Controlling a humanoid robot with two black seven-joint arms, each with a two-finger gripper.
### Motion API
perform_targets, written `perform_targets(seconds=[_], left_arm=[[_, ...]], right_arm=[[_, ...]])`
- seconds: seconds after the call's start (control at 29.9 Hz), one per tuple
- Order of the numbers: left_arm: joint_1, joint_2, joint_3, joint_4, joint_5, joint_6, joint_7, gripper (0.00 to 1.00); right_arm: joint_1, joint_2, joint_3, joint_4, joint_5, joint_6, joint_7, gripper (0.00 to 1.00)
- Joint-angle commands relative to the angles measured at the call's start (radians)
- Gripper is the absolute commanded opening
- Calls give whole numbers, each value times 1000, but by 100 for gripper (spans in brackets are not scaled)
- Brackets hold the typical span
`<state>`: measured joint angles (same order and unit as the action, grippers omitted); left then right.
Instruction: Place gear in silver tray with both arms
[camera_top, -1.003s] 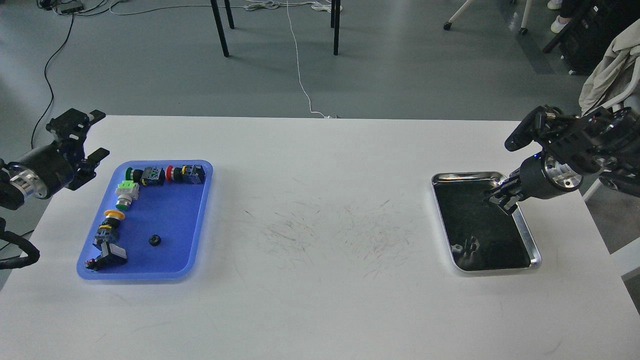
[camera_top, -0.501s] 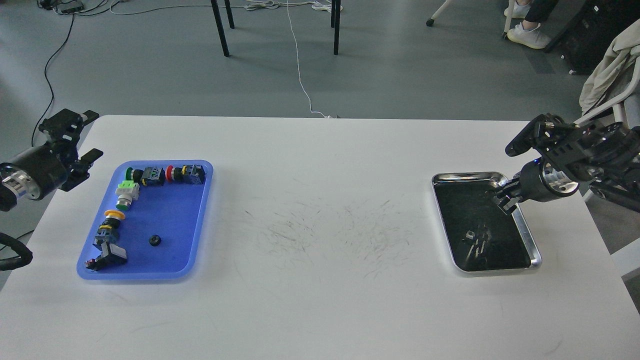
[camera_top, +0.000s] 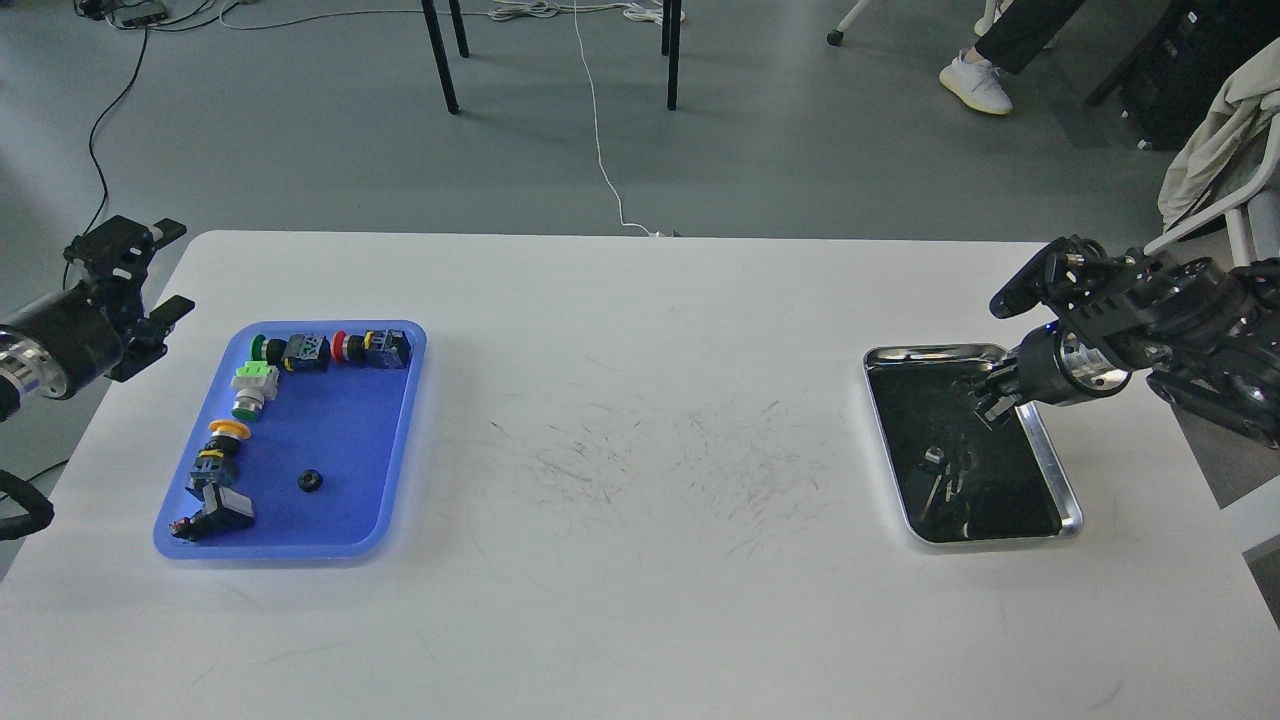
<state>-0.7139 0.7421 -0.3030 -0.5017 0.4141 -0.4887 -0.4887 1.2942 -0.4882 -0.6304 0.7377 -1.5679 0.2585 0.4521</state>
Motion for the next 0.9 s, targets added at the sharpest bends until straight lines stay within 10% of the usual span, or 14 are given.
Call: perform_targets(seconds=[0.0, 0.5, 0.87], left_arm=[[-1, 3, -1, 0, 0, 0, 0, 98], [-1, 3, -1, 0, -6, 0, 0, 98], [1, 3, -1, 0, -6, 0, 0, 98]], right_arm=[[-13, 5, 2, -8, 0, -7, 0, 4], [-47, 31, 61, -51, 5, -31, 4, 50], [-49, 22, 142, -49, 61, -27, 4, 64]])
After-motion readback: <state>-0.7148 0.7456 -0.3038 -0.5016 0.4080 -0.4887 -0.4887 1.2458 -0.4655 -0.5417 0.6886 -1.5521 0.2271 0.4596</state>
